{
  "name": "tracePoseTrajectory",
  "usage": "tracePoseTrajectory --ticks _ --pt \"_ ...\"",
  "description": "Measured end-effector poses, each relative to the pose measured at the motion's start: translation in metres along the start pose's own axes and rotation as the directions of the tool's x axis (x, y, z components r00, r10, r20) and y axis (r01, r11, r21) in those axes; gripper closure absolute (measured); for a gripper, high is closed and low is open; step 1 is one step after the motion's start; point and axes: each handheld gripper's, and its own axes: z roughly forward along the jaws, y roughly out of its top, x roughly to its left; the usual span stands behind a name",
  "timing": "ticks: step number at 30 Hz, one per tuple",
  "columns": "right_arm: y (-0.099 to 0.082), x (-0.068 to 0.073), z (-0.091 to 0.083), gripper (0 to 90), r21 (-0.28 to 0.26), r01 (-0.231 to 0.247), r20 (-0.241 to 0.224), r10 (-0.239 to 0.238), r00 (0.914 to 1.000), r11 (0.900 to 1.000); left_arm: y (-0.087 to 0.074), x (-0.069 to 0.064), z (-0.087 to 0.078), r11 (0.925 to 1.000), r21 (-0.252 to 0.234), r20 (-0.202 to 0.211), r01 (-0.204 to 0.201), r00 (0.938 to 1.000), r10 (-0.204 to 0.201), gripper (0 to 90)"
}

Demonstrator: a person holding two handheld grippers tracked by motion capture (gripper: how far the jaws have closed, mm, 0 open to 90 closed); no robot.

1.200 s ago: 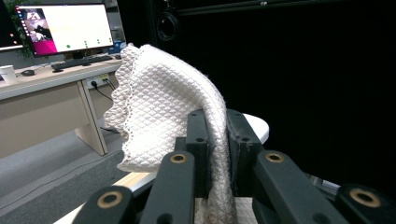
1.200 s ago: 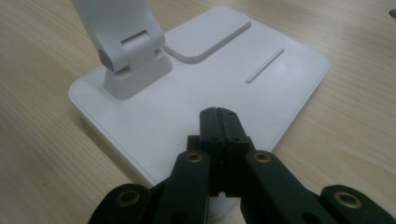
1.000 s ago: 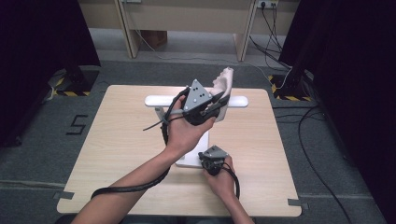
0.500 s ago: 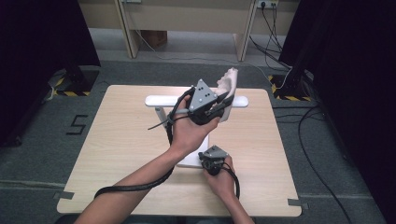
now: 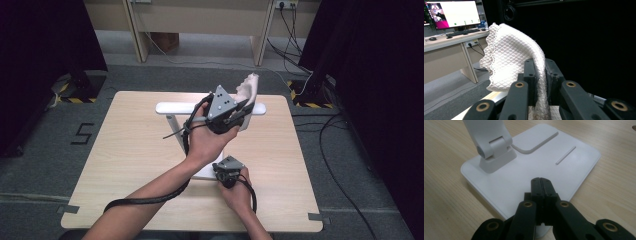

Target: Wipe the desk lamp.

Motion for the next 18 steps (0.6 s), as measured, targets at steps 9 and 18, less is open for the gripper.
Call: tracePoseTrajectory --ticks 9,18 --pt "0.0000 -0.0001 0.0001 90.0 -0.001 0.003 0.000 -0.003 1.0000 1.0000 0.0005 -0.0032 0.0040 1.0000 0.000 0.003 -0.001 1.0000 0.001 81.0" --pt "0.0000 -0.0001 0.0002 90.0 -0.003 0.005 0.001 -0.005 1.0000 1.0000 0.0018 -0.0079 0.0099 1.0000 0.003 0.011 0.004 0.9999 -0.004 81.0"
